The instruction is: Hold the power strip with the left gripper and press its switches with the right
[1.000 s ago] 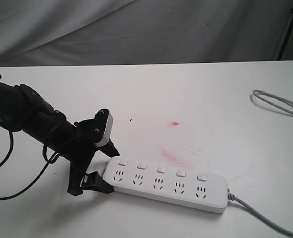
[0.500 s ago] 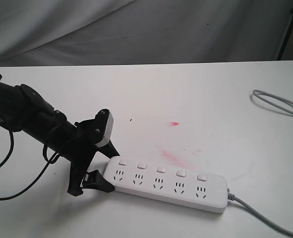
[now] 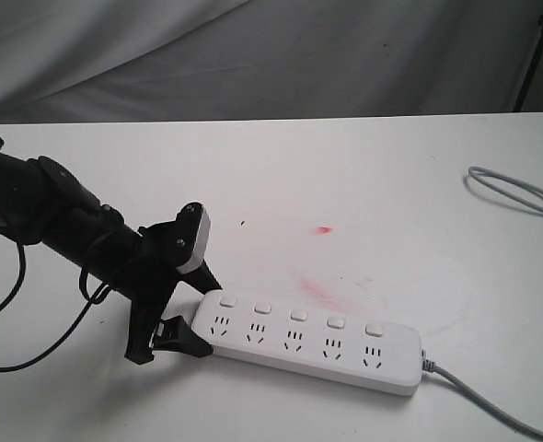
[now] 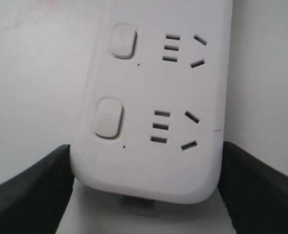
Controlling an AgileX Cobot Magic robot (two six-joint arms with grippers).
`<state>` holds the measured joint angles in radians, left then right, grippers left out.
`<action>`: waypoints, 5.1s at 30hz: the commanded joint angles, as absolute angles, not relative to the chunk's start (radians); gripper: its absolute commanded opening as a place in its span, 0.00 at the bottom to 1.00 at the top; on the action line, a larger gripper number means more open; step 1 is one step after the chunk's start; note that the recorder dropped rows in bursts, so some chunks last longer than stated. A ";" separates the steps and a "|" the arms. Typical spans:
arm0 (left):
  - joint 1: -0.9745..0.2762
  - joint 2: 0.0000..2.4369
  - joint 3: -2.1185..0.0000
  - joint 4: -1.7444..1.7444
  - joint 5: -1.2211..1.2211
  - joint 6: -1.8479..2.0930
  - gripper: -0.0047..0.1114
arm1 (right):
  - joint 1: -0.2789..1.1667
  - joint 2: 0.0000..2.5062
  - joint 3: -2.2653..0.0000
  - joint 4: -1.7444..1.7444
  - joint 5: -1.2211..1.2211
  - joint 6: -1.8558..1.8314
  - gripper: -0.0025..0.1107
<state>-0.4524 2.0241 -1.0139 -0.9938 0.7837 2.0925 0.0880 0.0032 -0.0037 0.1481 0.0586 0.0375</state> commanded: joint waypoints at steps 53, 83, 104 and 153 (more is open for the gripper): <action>-0.458 2.025 -1.017 -1.013 0.784 2.093 0.66 | 0.346 0.665 -0.759 0.021 0.532 0.044 0.02; -0.458 2.025 -1.017 -1.013 0.784 2.093 0.66 | 0.349 1.552 -1.091 0.740 0.660 -1.101 0.02; -0.458 2.025 -1.017 -1.013 0.784 2.093 0.66 | 0.349 1.867 -1.091 1.175 0.658 -1.678 0.02; -0.458 2.025 -1.017 -1.013 0.782 2.093 0.66 | 0.399 2.022 -1.096 1.499 0.552 -2.145 0.48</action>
